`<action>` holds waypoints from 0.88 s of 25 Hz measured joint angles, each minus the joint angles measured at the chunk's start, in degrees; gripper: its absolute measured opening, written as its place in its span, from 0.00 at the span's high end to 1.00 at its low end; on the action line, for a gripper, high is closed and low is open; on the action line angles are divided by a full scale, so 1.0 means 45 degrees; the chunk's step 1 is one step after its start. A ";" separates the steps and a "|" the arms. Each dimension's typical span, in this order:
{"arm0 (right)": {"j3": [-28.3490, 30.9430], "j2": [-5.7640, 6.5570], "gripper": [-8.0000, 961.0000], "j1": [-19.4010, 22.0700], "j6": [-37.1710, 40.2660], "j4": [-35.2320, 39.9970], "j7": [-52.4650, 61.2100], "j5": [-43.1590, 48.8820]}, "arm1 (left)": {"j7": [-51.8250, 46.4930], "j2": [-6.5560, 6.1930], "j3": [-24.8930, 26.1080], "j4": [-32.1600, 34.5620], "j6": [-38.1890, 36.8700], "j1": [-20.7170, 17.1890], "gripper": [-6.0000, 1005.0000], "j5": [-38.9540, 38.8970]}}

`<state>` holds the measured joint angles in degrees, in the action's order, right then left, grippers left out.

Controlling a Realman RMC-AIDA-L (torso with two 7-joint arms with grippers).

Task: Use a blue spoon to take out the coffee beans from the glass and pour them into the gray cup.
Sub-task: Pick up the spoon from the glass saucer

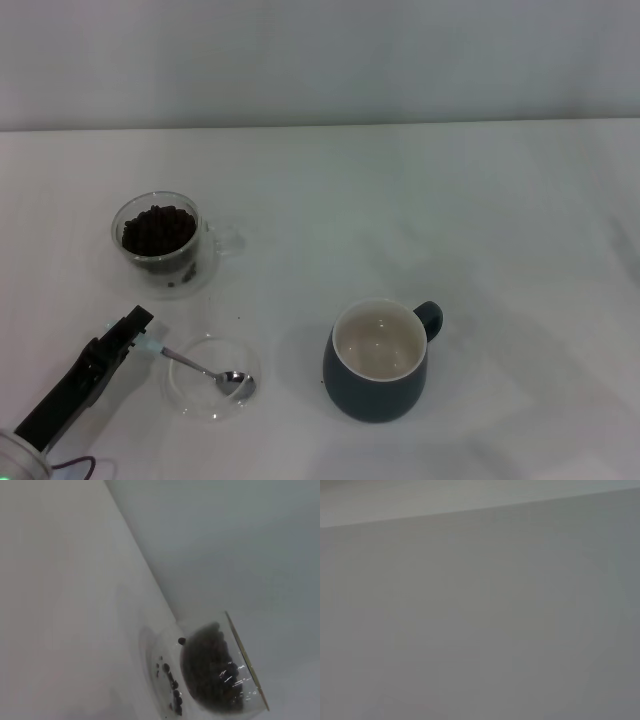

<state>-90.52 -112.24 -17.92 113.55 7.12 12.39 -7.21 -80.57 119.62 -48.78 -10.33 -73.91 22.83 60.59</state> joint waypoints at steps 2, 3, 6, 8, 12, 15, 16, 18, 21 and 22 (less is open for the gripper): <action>0.0001 -0.0009 0.38 0.0000 0.0005 0.0000 -0.0001 0.0000 | -0.0147 0.0000 0.0000 0.0004 0.0001 -0.0045 0.58 0.0004; 0.0001 -0.0015 0.38 0.0001 0.0012 0.0000 0.0000 0.0000 | -0.0235 0.0000 -0.0001 0.0014 0.0001 -0.0063 0.60 0.0005; 0.0001 -0.0018 0.38 0.0032 0.0059 0.0017 -0.0012 0.0000 | -0.0449 -0.0001 0.0011 0.0023 0.0018 -0.0115 0.66 0.0004; 0.0000 -0.0018 0.38 0.0059 0.0073 0.0066 -0.0017 0.0000 | -0.0542 -0.0001 0.0039 0.0024 0.0091 -0.0160 0.71 -0.0015; -0.0019 -0.0018 0.38 0.0077 0.0091 0.0085 -0.0019 0.0000 | -0.0753 -0.0006 0.0059 0.0047 0.0185 -0.0189 0.80 -0.0074; -0.0044 -0.0018 0.38 0.0078 0.0092 0.0090 -0.0015 0.0000 | -0.0859 -0.0022 0.0058 0.0055 0.0176 -0.0192 0.85 -0.0077; -0.0051 -0.0018 0.38 0.0078 0.0091 0.0092 -0.0013 0.0000 | -0.0898 -0.0028 0.0055 0.0057 0.0146 -0.0193 0.86 -0.0072; -0.0055 -0.0018 0.38 0.0078 0.0078 0.0096 -0.0012 0.0000 | -0.1004 -0.0056 0.0041 0.0069 -0.0042 -0.0203 0.87 -0.0050; -0.0059 -0.0018 0.38 0.0078 0.0011 0.0086 -0.0010 0.0000 | -0.1077 -0.0098 0.0009 0.0279 -0.0546 -0.0375 0.87 -0.0054; -0.0060 -0.0019 0.38 0.0077 0.0007 0.0059 -0.0009 0.0000 | -0.1141 -0.0109 0.0002 0.0562 -0.0838 -0.0538 0.87 -0.0044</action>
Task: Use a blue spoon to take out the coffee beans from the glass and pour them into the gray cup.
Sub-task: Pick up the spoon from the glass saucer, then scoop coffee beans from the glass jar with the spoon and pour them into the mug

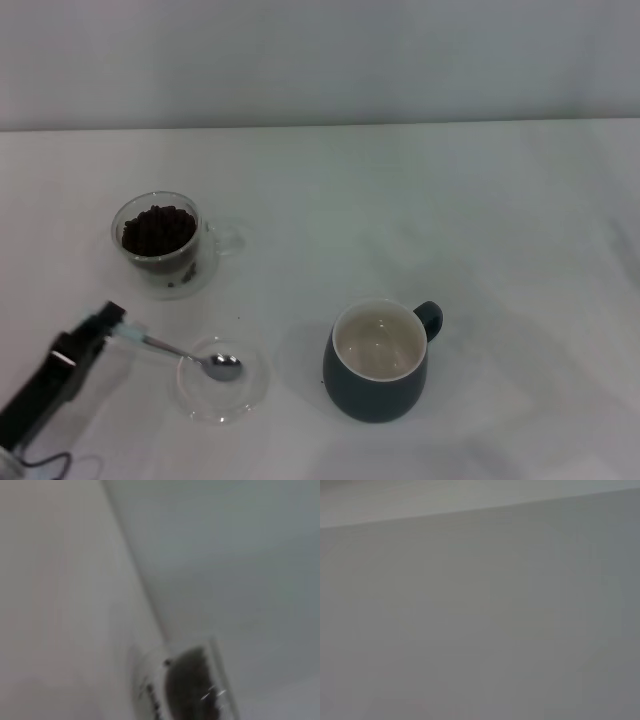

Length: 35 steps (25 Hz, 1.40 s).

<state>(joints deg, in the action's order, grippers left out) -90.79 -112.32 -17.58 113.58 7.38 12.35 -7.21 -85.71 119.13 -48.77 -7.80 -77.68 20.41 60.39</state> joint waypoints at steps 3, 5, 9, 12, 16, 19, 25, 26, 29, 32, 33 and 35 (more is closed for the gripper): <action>0.0001 -0.0034 0.38 -0.0008 -0.0010 -0.0049 0.0002 0.0000 | -0.0231 -0.0009 -0.0004 0.0689 -0.0567 -0.0402 0.87 0.0070; 0.0000 -0.0063 0.38 -0.0002 -0.0011 -0.0053 0.0006 0.0000 | -0.0466 -0.0017 -0.0017 0.1022 -0.0915 -0.0641 0.87 0.0076; 0.0000 -0.0123 0.38 0.0049 0.0063 -0.0065 0.0009 0.0000 | -0.0973 -0.0065 -0.0007 0.2118 -0.1406 -0.1266 0.87 0.0047; 0.0001 -0.0163 0.38 0.0136 0.0087 -0.0072 0.0010 0.0000 | -0.1258 -0.0070 0.0082 0.3324 -0.1816 -0.1855 0.87 -0.0068; 0.0001 -0.0194 0.38 0.0334 0.0110 0.0012 0.0008 0.0000 | -0.1558 -0.0132 0.0102 0.4995 -0.2231 -0.2303 0.87 -0.0310; 0.0001 -0.0245 0.38 0.0398 0.0192 -0.0032 0.0001 0.0000 | -0.1872 -0.0334 0.0110 0.6180 -0.2307 -0.2338 0.87 -0.0330; 0.0001 -0.0349 0.38 0.0567 0.0251 -0.0084 -0.0014 0.0232 | -0.2124 -0.1158 0.0112 0.6789 -0.2021 -0.1507 0.87 -0.0225; 0.0002 -0.0360 0.38 0.0624 0.0256 -0.0085 -0.0049 0.0280 | -0.2115 -0.1343 0.0111 0.6792 -0.1853 -0.1284 0.87 -0.0179; 0.0002 -0.0456 0.38 0.0798 0.0261 -0.0133 -0.0491 0.0335 | -0.2101 -0.1805 0.0061 0.6828 -0.1308 -0.0643 0.87 0.0176; -0.0019 -0.0552 0.38 0.1058 0.0264 -0.0156 -0.1099 0.0544 | -0.2151 -0.2208 0.0044 0.6884 -0.0852 0.0000 0.87 0.0814; -0.0025 -0.0558 0.38 0.1123 0.0264 -0.0158 -0.1189 0.0640 | -0.2183 -0.2302 0.0038 0.6891 -0.0643 0.0205 0.87 0.1037; -0.0048 -0.0570 0.38 0.1278 0.0220 -0.0251 -0.1338 0.0827 | -0.2276 -0.2444 0.0036 0.6924 -0.0257 0.0574 0.87 0.1457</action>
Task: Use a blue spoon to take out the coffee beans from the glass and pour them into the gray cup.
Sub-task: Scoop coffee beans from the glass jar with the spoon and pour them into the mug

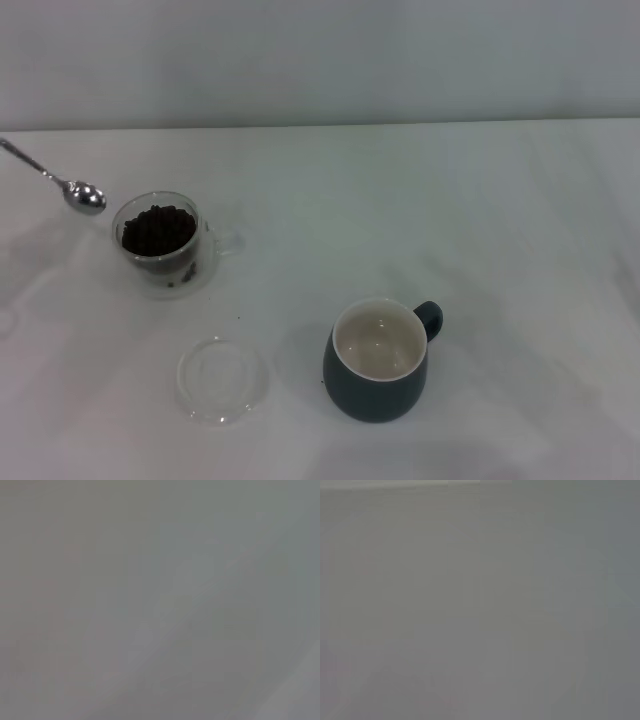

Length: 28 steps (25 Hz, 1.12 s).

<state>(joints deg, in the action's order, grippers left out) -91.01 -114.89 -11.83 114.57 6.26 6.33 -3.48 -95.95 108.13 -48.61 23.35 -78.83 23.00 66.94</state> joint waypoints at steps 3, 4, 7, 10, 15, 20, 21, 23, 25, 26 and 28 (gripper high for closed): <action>-0.0020 -0.0016 0.38 0.0073 -0.0050 -0.0424 -0.0063 0.0028 | -0.0300 -0.0179 -0.0005 0.0117 0.0758 0.0614 0.87 0.0960; -0.0019 -0.0020 0.38 0.0081 -0.0051 -0.0566 -0.0065 0.0028 | -0.0393 -0.0200 -0.0009 0.0186 0.1046 0.0813 0.87 0.1322; -0.0014 -0.0035 0.38 0.0091 -0.0060 -0.0931 -0.0065 0.0028 | -0.0633 -0.0203 -0.0018 0.0455 0.1845 0.1374 0.87 0.2409; -0.0015 -0.0039 0.38 0.0091 -0.0135 -0.1168 -0.0065 0.0028 | -0.0768 -0.0179 -0.0019 0.0611 0.2313 0.1755 0.87 0.3122; -0.0017 -0.0056 0.38 0.0080 -0.0613 -0.1332 -0.0065 0.0025 | -0.0936 -0.0076 -0.0017 0.0703 0.3098 0.2546 0.87 0.4263; -0.0024 -0.0073 0.38 0.0082 -0.0961 -0.1354 -0.0060 0.0021 | -0.1007 0.0093 -0.0019 0.0718 0.3470 0.2887 0.87 0.4885; -0.0025 -0.0074 0.38 0.0083 -0.1005 -0.1354 -0.0060 0.0019 | -0.1017 0.0129 -0.0017 0.0741 0.3565 0.2943 0.87 0.5050; -0.0028 -0.0073 0.38 0.0085 -0.1145 -0.1354 -0.0059 0.0016 | -0.1032 0.0263 -0.0017 0.0820 0.3886 0.3031 0.87 0.5496; -0.0024 -0.0073 0.38 0.0072 -0.1308 -0.1353 -0.0052 0.0014 | -0.1029 0.0370 -0.0014 0.0845 0.4062 0.3076 0.87 0.5735; -0.0022 -0.0073 0.39 0.0057 -0.1398 -0.1349 -0.0041 0.0012 | -0.1014 0.0458 -0.0018 0.0846 0.4136 0.3116 0.87 0.5892; -0.0027 -0.0082 0.39 0.0048 -0.1435 -0.1328 -0.0040 0.0012 | -0.0969 0.0571 -0.0017 0.0847 0.4309 0.3180 0.87 0.6179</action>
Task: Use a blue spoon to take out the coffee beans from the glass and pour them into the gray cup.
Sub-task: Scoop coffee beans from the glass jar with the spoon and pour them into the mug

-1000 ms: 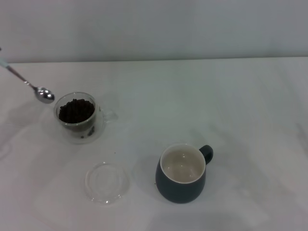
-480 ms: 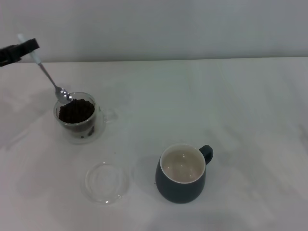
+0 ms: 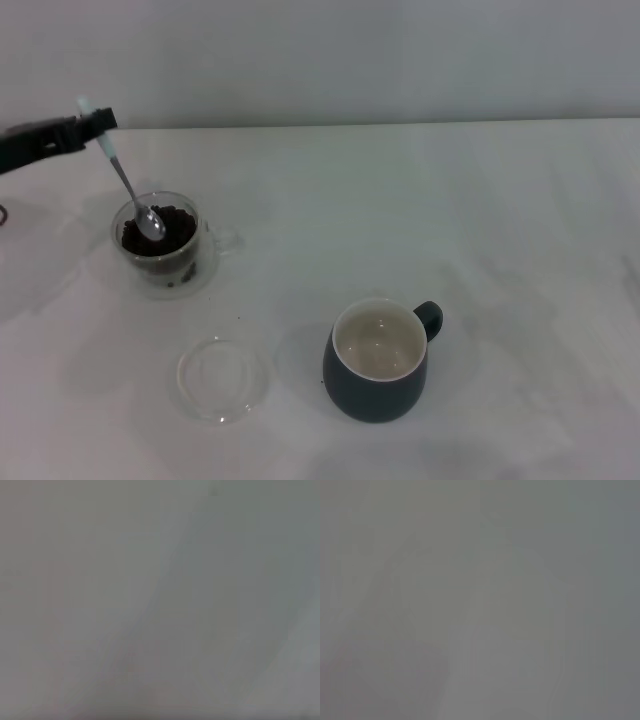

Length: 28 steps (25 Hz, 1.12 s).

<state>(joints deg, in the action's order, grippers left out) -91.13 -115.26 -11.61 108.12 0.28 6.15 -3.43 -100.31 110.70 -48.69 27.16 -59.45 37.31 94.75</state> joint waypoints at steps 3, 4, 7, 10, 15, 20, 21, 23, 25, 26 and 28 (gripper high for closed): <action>-0.0018 -0.0012 0.39 -0.0039 -0.0009 -0.0001 0.0036 0.0000 | 0.0042 0.0145 0.0001 0.0000 0.0199 0.0034 0.87 0.0282; -0.0030 -0.0012 0.39 -0.0049 -0.0035 -0.0011 0.0067 0.0000 | 0.0045 0.0159 0.0001 0.0000 0.0213 0.0034 0.87 0.0304; -0.0061 -0.0011 0.39 -0.0061 -0.0123 0.0008 0.0088 0.0000 | 0.0048 0.0256 0.0000 0.0000 0.0227 0.0014 0.87 0.0254; -0.0063 -0.0010 0.39 -0.0066 -0.0157 0.0013 0.0114 0.0000 | 0.0001 0.0390 0.0004 -0.0019 0.0223 -0.0036 0.87 0.0286; -0.0078 -0.0010 0.39 -0.0086 -0.0334 0.0096 0.0153 0.0000 | -0.0224 0.0621 0.0034 -0.0273 0.0444 -0.0113 0.87 0.0393; -0.0080 -0.0020 0.39 -0.0174 -0.0454 0.0126 0.0157 0.0001 | -0.0887 0.0748 0.0095 -0.0443 0.0529 -0.0484 0.87 0.0136; -0.0083 -0.0022 0.39 -0.0199 -0.0486 0.0126 0.0157 0.0001 | -0.0994 0.0775 0.0093 -0.0463 0.0528 -0.0549 0.87 0.0043; -0.0093 -0.0024 0.39 -0.0251 -0.0543 0.0128 0.0158 0.0001 | -0.1370 0.0826 0.0093 -0.0494 0.0483 -0.0767 0.87 -0.0276; -0.0098 -0.0026 0.39 -0.0299 -0.0622 0.0137 0.0158 0.0002 | -0.1700 0.0831 0.0096 -0.0494 0.0419 -0.0964 0.87 -0.0604; -0.0099 -0.0028 0.39 -0.0323 -0.0659 0.0144 0.0158 0.0001 | -0.1855 0.0831 0.0097 -0.0494 0.0380 -0.1060 0.87 -0.0747; -0.0100 -0.0030 0.39 -0.0348 -0.0711 0.0168 0.0158 0.0002 | -0.2351 0.0842 0.0098 -0.0494 0.0250 -0.1360 0.87 -0.1205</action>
<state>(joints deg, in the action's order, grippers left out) -91.58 -115.40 -13.18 104.92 1.04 6.86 -3.42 -110.89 114.49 -48.24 24.94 -58.32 31.19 89.32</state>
